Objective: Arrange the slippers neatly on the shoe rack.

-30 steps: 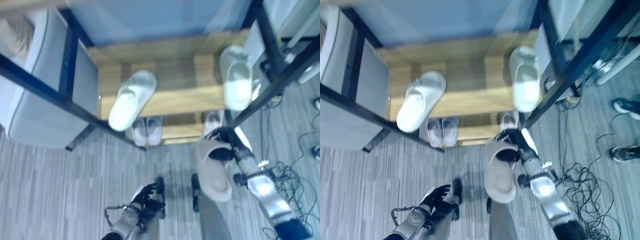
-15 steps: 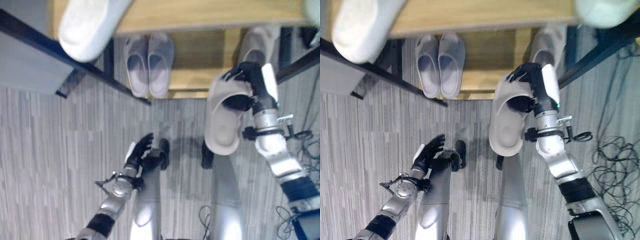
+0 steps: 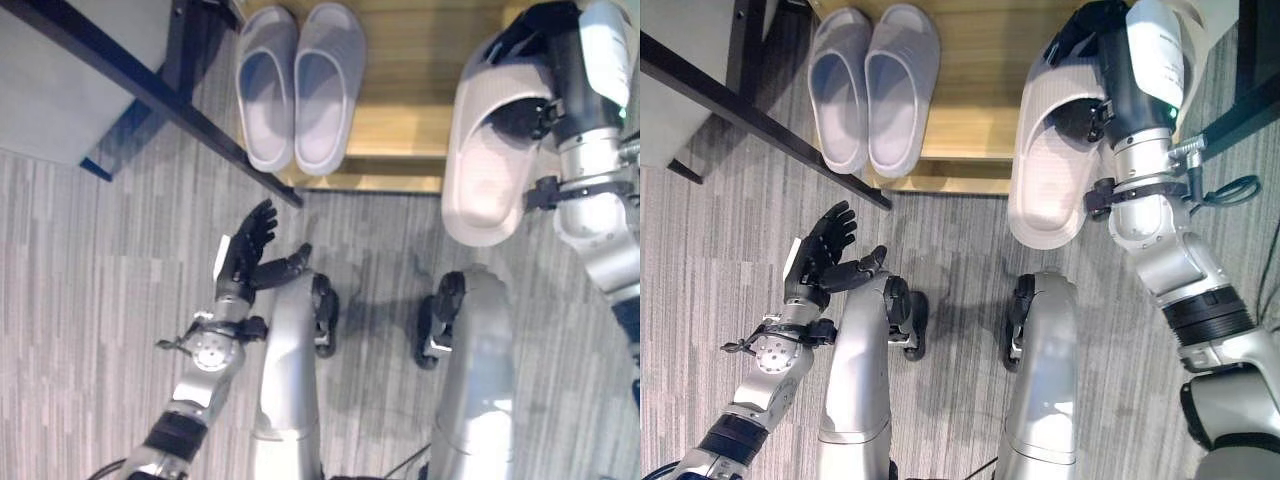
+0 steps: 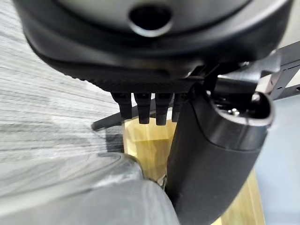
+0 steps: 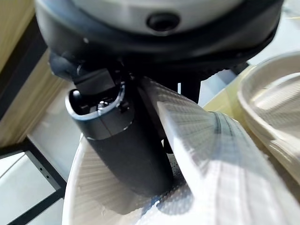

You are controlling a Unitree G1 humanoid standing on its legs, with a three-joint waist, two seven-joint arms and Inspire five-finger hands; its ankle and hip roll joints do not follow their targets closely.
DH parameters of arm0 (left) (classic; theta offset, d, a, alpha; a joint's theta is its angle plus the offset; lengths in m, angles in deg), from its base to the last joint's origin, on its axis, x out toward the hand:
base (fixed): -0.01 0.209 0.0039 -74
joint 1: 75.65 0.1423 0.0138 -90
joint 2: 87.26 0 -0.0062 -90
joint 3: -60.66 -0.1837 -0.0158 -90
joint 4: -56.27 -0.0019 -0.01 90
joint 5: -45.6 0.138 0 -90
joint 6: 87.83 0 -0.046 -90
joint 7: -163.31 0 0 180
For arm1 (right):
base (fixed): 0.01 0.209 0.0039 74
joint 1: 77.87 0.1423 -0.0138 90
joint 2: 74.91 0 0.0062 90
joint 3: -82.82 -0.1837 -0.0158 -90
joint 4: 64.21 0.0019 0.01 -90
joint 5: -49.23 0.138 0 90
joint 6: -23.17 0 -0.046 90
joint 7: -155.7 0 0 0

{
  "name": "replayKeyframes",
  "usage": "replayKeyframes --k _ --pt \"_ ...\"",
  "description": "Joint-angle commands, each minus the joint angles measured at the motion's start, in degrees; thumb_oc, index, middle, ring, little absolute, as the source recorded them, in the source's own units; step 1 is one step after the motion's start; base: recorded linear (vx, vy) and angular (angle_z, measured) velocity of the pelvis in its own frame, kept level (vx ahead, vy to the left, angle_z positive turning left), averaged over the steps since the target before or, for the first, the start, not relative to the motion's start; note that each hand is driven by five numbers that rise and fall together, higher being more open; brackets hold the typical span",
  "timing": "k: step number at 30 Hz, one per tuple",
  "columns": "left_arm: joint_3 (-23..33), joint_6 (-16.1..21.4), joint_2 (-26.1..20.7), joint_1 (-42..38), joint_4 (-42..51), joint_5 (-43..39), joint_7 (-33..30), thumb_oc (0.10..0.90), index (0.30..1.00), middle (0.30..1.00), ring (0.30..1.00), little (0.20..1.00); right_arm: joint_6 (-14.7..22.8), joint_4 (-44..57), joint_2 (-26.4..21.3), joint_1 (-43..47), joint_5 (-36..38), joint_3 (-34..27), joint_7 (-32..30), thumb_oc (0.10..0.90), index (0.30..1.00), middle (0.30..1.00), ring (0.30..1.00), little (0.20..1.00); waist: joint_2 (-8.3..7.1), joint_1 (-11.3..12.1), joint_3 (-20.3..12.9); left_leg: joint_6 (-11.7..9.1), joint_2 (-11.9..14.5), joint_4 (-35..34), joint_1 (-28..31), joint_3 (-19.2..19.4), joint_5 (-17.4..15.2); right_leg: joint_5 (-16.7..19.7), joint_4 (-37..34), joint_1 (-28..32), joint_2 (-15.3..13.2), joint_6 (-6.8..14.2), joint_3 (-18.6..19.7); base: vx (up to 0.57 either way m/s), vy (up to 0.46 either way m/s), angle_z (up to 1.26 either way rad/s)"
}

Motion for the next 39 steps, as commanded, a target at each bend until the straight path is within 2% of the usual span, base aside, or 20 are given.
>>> replayKeyframes --k 1,3,12,16,25,34,39 --pt "-4.11 -1.24 -1.57 8.64 -4.37 -0.8 -2.49 0.8 0.9 0.9 0.9 0.9 1.99 2.22 -3.48 11.6 -0.31 -0.04 -5.56 0.4 0.3 0.3 0.3 0.3 -2.91 2.14 -0.96 1.0 0.22 2.93 2.0 -1.39 -8.67 -6.28 3.3 3.5 1.74 -4.03 3.2 0.04 -0.032 0.06" --pt "-4.45 -0.82 -2.03 9.2 -4.61 -1.66 -3.19 0.8 0.9 0.9 0.9 0.9 1.02 -2.1 -4.64 16.59 -0.29 4.72 -6.48 0.4 0.3 0.3 0.3 0.3 -3.22 2.91 -0.96 0.69 -0.04 5.91 2.0 -1.83 -10.19 -7.49 7.13 3.5 1.62 -4.49 4.03 0.04 -0.031 0.05" --pt "-5.69 -1.27 -3.3 9.78 -5.08 -2.52 -3.37 0.8 0.9 0.9 0.9 0.9 -1.11 -14.68 -6.16 26.7 0.41 16.23 -6.78 0.4 0.3 0.3 0.3 0.3 -4.21 4.2 -0.96 0.11 -0.04 10.36 2.0 -2.49 -12.37 -8.78 12.63 3.5 1.46 -4.88 4.96 0.01 -0.025 0.04" --pt "-5.87 -1.36 -3.25 9.79 -5.15 -3.29 -3.98 0.8 0.9 0.9 0.9 0.9 -2.11 -20.32 -5.1 29.35 1.43 19.8 -5.93 0.4 0.3 0.3 0.3 0.3 -4.5 4.58 -0.96 0.11 -0.01 12.13 2.0 -2.99 -13.29 -8.85 14.02 3.5 1.61 -4.57 5.13 0.0 0.0 0.0" --pt "-7.92 -0.93 -4.54 10.71 -3.02 -2.35 -3.35 0.8 0.9 0.9 0.9 0.9 -1.04 -26.23 -3.0 29.07 6.14 19.0 -6.54 0.4 0.3 0.3 0.3 0.3 -2.85 5.5 -0.96 0.39 -0.24 13.52 2.0 -2.88 -13.87 -8.97 15.0 3.5 1.03 -3.96 4.57 0.0 0.005 -0.02" --pt "-9.59 -1.18 -5.47 10.62 -2.84 -1.12 -1.68 0.8 0.9 0.9 0.9 0.9 1.48 -25.28 -2.35 27.73 11.53 15.7 -7.05 0.4 0.3 0.3 0.3 0.3 -3.15 5.36 -0.96 -0.33 -0.3 13.07 2.0 -1.96 -13.57 -9.36 16.73 3.5 0.65 -4.32 5.78 0.0 -0.009 0.06" --pt "-9.73 -1.17 -5.72 10.84 -2.86 -0.96 -1.28 0.8 0.9 0.9 0.9 0.9 1.88 -24.75 -2.14 26.79 11.74 14.72 -7.12 0.4 0.3 0.3 0.3 0.3 -3.27 5.43 -0.96 -0.6 -0.41 12.6 2.0 -1.56 -13.42 -9.57 17.15 3.5 0.51 -4.71 6.12 0.0 -0.013 0.03"
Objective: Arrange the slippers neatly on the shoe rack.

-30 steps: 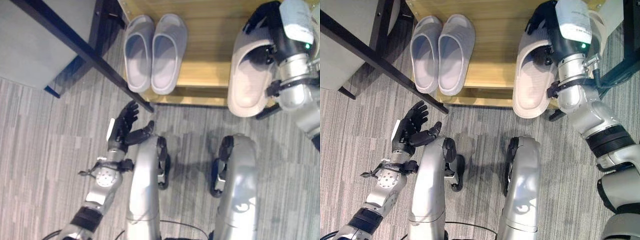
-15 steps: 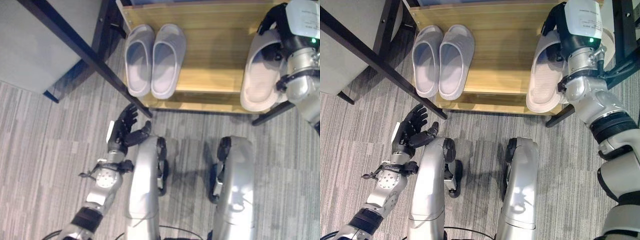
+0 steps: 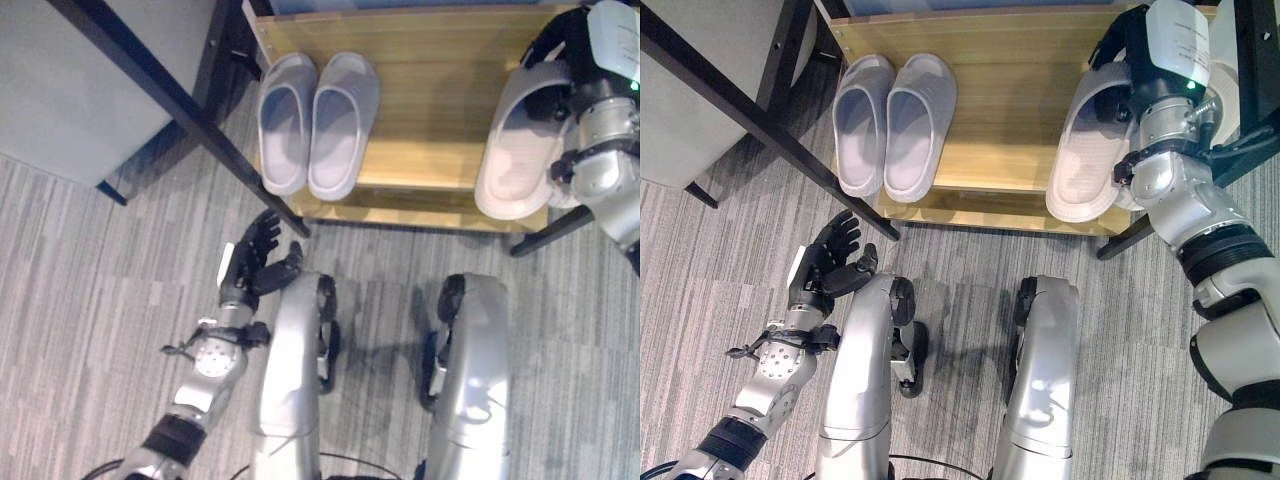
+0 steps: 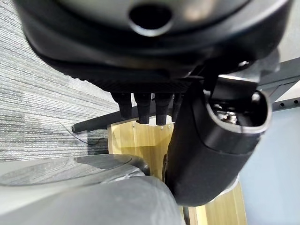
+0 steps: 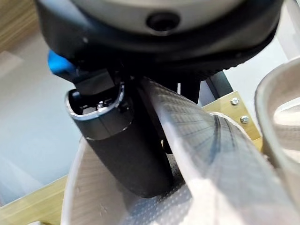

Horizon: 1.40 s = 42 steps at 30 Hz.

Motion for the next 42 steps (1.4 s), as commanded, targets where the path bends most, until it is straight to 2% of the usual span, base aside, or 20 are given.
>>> replayKeyframes --k 1,4,5,6,7,13,20,28,35,42 --pt "-5.51 -2.58 -4.28 10.66 -1.66 3.29 0.66 0.8 0.9 0.9 0.9 0.9 4.04 2.32 -1.17 6.33 2.11 -8.16 -4.93 0.4 0.3 0.3 0.3 0.3 -1.58 5.21 -1.18 -0.84 0.63 0.54 -0.41 -2.7 -6.82 -1.33 4.22 0.93 1.87 -6.59 2.32 0.01 -0.017 0.04" --pt "-5.55 -2.52 -4.58 10.96 -1.4 3.21 1.04 0.8 0.9 0.9 0.9 0.9 3.87 1.41 -1.18 6.44 2.08 -8.0 -4.91 0.4 0.3 0.3 0.3 0.3 -1.65 5.37 -1.18 -0.99 0.47 0.4 -0.41 -2.47 -6.71 -1.2 4.54 0.94 1.79 -6.66 2.6 0.01 -0.023 0.04" --pt "-5.55 -2.51 -4.56 10.97 -1.4 3.21 1.04 0.8 0.9 0.9 0.9 0.9 3.9 1.35 -1.17 6.5 2.1 -7.94 -4.9 0.441 0.361 0.361 0.361 0.361 -1.64 5.35 -1.18 -0.99 0.47 0.41 -0.41 -2.46 -6.71 -1.21 4.55 0.94 1.79 -6.65 2.62 0.01 -0.016 0.06" --pt "-5.64 -2.35 -4.76 10.94 -1.38 3.24 1.15 0.8 0.9 0.9 0.9 0.9 3.77 -0.13 -1.08 7.19 2.55 -7.51 -4.71 0.588 0.582 0.582 0.582 0.582 -1.66 5.43 -1.18 -1.17 0.33 0.31 -0.41 -2.42 -6.65 -1.03 4.71 0.95 1.71 -6.66 2.69 0.01 -0.001 0.07" --pt "-5.8 -2.45 -4.77 10.92 -1.36 3.22 1.3 0.8 0.9 0.9 0.9 0.9 3.86 -1.35 -0.63 7.29 3.13 -7.52 -4.6 0.8 0.9 0.9 0.9 0.9 -1.6 5.5 -1.18 -1.22 0.33 0.28 -0.41 -2.37 -6.63 -1.05 4.79 0.95 1.63 -6.73 2.79 0.02 -0.002 0.08" --pt "-5.73 -2.25 -5.18 10.14 -1.08 2.52 1.71 0.8 0.9 0.9 0.9 0.9 4.35 -3.95 -0.57 9.09 6.95 -6.2 -1.78 0.8 0.9 0.9 0.9 0.9 -1.66 5.7 -1.18 -1.6 0.23 0.36 -0.41 -2.53 -6.56 -1.19 5.28 0.95 1.2 -6.71 2.87 0.01 -0.004 0.03" --pt "-5.9 -2.98 -5.51 10.83 -1.51 2.77 2.73 0.8 0.9 0.9 0.9 0.9 6.52 0.21 -0.69 7.17 10.43 -6.9 -0.03 0.8 0.9 0.9 0.9 0.9 -2.13 5.4 -1.18 -1.96 0.39 0.6 -0.41 -2.84 -6.68 -1.21 5.57 0.95 1.12 -6.9 2.73 0.0 0.0 0.0" --pt "-6.15 -3.48 -5.09 10.74 -2.01 3.18 3.25 0.8 0.9 0.9 0.9 0.9 8.86 6.53 3.66 3.05 13.87 -13.17 -0.95 0.8 0.9 0.9 0.9 0.9 -1.52 4.83 -1.18 -1.83 0.25 1.21 -0.41 -2.69 -6.81 -1.75 6.07 0.94 1.31 -6.85 2.33 0.0 0.0 0.0" --pt "-5.45 -3.27 -4.91 10.61 -2.31 3.44 3.2 0.8 0.9 0.9 0.9 0.9 8.54 11.67 4.82 1.64 9.65 -15.68 -2.8 0.8 0.9 0.9 0.9 0.9 -2.05 4.71 -1.18 -1.76 0.16 1.38 -0.41 -2.48 -6.83 -1.82 6.3 0.94 1.39 -6.93 2.3 0.0 0.0 0.0" --pt "-4.87 -3.17 -5.26 10.33 -2.34 3.48 2.4 0.8 0.9 0.9 0.9 0.9 5.86 8.68 4.63 3.0 7.04 -12.45 -2.18 0.8 0.9 0.9 0.9 0.9 -2.76 4.65 -1.18 -1.8 0.33 1.56 -0.41 -2.88 -6.94 -1.7 6.27 0.94 1.46 -7.06 2.39 0.0 0.0 0.0"
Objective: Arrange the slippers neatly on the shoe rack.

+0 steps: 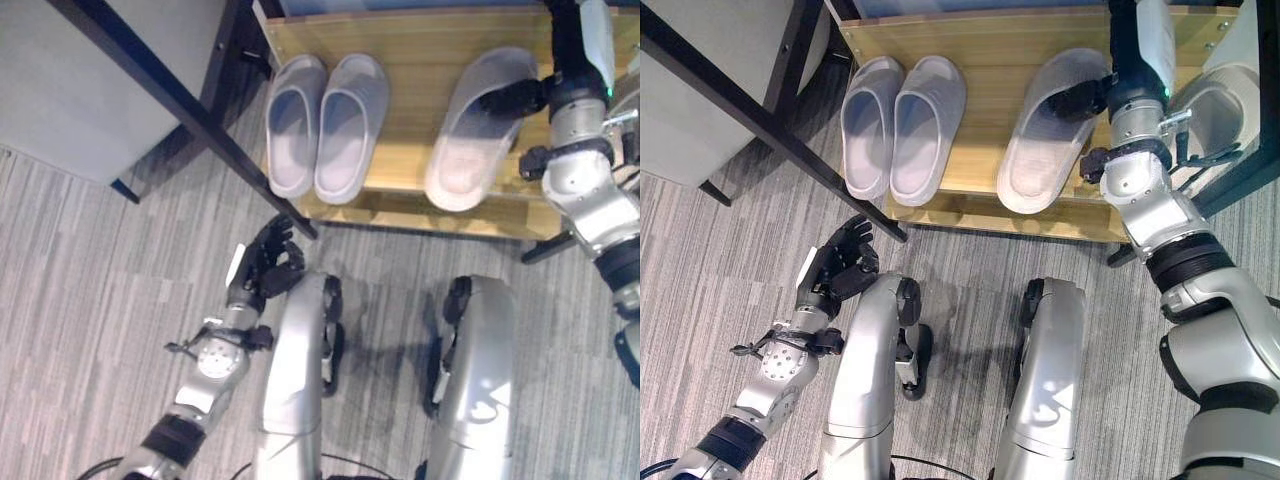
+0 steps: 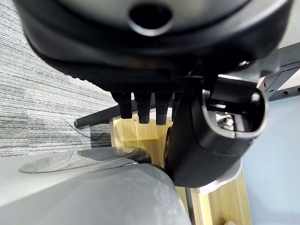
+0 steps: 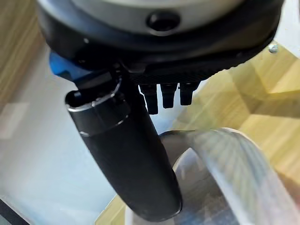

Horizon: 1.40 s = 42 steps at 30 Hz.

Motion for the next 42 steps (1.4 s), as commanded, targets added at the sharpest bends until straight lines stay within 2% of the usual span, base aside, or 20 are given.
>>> replayKeyframes --k 1,11,14,18,31,42 --pt "-3.29 -3.45 -4.27 10.78 -2.58 3.4 -0.05 0.8 0.9 0.9 0.9 0.9 3.66 3.81 -1.12 6.99 -1.06 -2.81 -3.01 0.8 0.9 0.9 0.9 0.9 -2.84 3.87 -1.19 -1.0 1.27 0.68 -1.06 -3.41 -5.55 0.89 4.04 0.5 2.26 -6.74 1.32 0.0 0.0 0.0" --pt "-2.43 -3.8 -4.57 11.74 -2.2 3.71 -0.31 0.8 0.9 0.9 0.9 0.9 4.1 6.52 -1.47 3.22 -0.92 -2.34 -1.29 0.8 0.9 0.9 0.9 0.9 -2.94 3.32 -1.19 -0.79 1.48 1.17 -1.06 -3.55 -5.98 0.96 3.84 0.49 2.67 -6.55 1.47 0.0 0.0 0.0" --pt "-2.11 -3.85 -4.76 11.97 -2.13 3.82 -0.36 0.8 0.9 0.9 0.9 0.9 5.05 7.81 -0.8 1.06 2.9 -3.34 0.23 0.8 0.9 0.9 0.9 0.9 -2.91 3.04 -1.19 -0.78 1.58 1.28 -1.06 -3.4 -5.99 0.83 3.77 0.49 2.71 -6.59 1.32 0.0 0.0 0.0" --pt "-1.57 -3.98 -4.82 12.45 -2.09 3.94 -0.32 0.8 0.9 0.9 0.9 0.9 5.27 9.44 -0.64 -1.06 4.28 -3.5 1.79 0.8 0.9 0.9 0.9 0.9 -2.84 2.76 -1.19 -0.69 1.66 1.35 -1.06 -3.45 -6.04 0.74 3.39 0.49 2.59 -6.57 1.05 -0.02 0.018 -0.06" --pt "-0.3 -4.18 -3.98 13.93 -1.51 4.58 -0.35 0.8 0.9 0.9 0.9 0.9 7.35 24.04 -0.36 -7.97 0.65 -9.7 1.03 0.8 0.9 0.9 0.9 0.9 -2.39 1.87 -1.19 0.15 1.92 2.02 -1.06 -2.91 -6.02 0.94 2.38 0.49 2.67 -6.01 -0.05 -0.01 0.011 -0.04" --pt "0.03 -4.4 -3.76 13.94 -1.42 5.43 -0.39 0.8 0.9 0.9 0.9 0.9 7.66 30.31 -0.92 -9.52 -1.24 -11.75 0.96 0.8 0.9 0.9 0.9 0.9 -2.57 1.33 -1.19 0.43 1.98 2.55 -1.06 -2.6 -6.26 0.98 2.07 0.49 2.92 -5.69 -0.02 0.0 0.009 -0.03"
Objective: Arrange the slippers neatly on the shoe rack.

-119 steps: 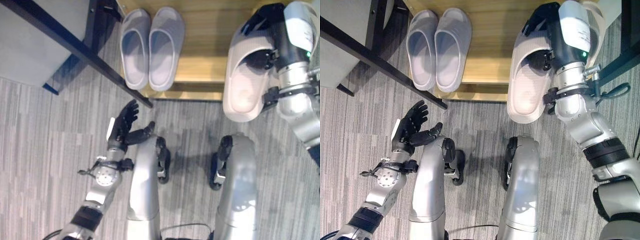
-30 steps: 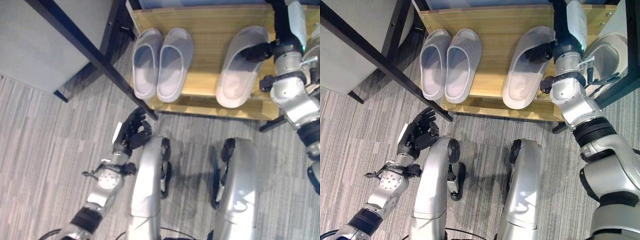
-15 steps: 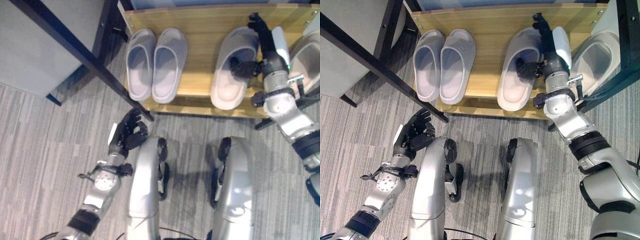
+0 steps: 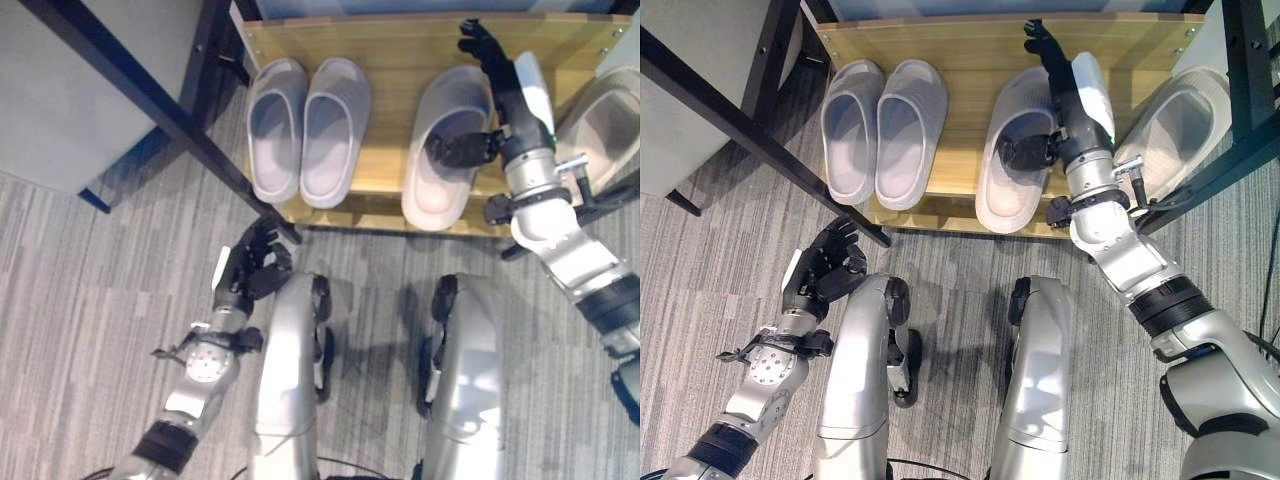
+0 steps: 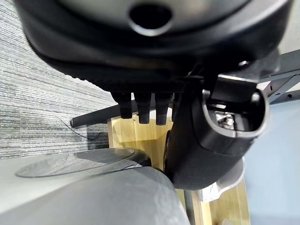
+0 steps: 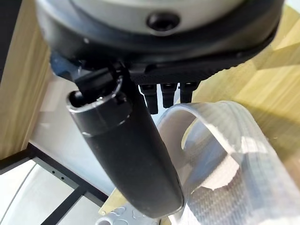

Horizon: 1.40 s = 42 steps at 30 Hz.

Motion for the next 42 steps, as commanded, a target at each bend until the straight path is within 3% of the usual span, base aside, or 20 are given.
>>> replayKeyframes --k 1,9,15,30,42 --pt "-3.4 -4.25 -3.22 11.24 -2.27 5.09 -0.27 0.8 0.9 0.9 0.9 0.9 6.75 10.86 -0.74 3.49 -1.67 -8.92 -1.91 0.8 0.9 0.9 0.9 0.9 -1.76 2.54 -1.36 -0.27 -0.03 -0.88 -1.17 -1.0 -3.16 1.42 1.9 -0.44 1.03 -6.45 1.6 0.0 0.0 0.0" --pt "-2.51 -4.47 -2.94 11.75 -2.18 5.72 0.17 0.8 0.9 0.9 0.9 0.9 7.18 18.13 -4.19 -0.06 -2.87 -10.86 0.09 0.8 0.9 0.9 0.9 0.9 -2.52 2.04 -1.36 -0.34 -0.13 -0.73 -1.17 -0.88 -3.46 1.55 1.93 -0.44 1.12 -6.21 2.07 0.0 0.0 0.0" --pt "-2.48 -4.71 -3.03 12.16 -1.83 5.97 0.35 0.8 0.9 0.9 0.9 0.9 9.54 22.45 -2.85 -3.61 3.19 -14.43 1.37 0.8 0.9 0.9 0.9 0.9 -3.16 1.84 -1.36 -0.41 -0.17 -0.56 -1.17 -0.58 -3.71 1.71 1.97 -0.44 1.29 -6.19 2.4 0.0 0.0 0.0" --pt "-3.01 -5.26 -3.22 10.71 -2.13 7.07 -0.1 0.8 0.9 0.9 0.9 0.9 7.41 23.52 2.67 0.74 6.51 -4.14 7.97 0.8 0.9 0.9 0.9 0.9 -2.96 2.2 -1.36 -0.41 -0.09 0.06 -1.17 -0.77 -3.79 1.9 1.74 -0.44 1.38 -6.21 2.24 0.0 0.0 0.0" --pt "-2.93 -4.85 -3.83 11.72 -1.3 7.04 -0.14 0.8 0.9 0.9 0.9 0.9 4.79 16.64 -0.06 1.18 1.81 -0.32 8.11 0.8 0.9 0.9 0.9 0.9 -2.67 2.58 -1.36 -0.28 0.11 -0.03 -1.17 -0.88 -3.72 2.28 1.01 -0.44 1.16 -6.0 2.19 0.0 0.0 0.0"
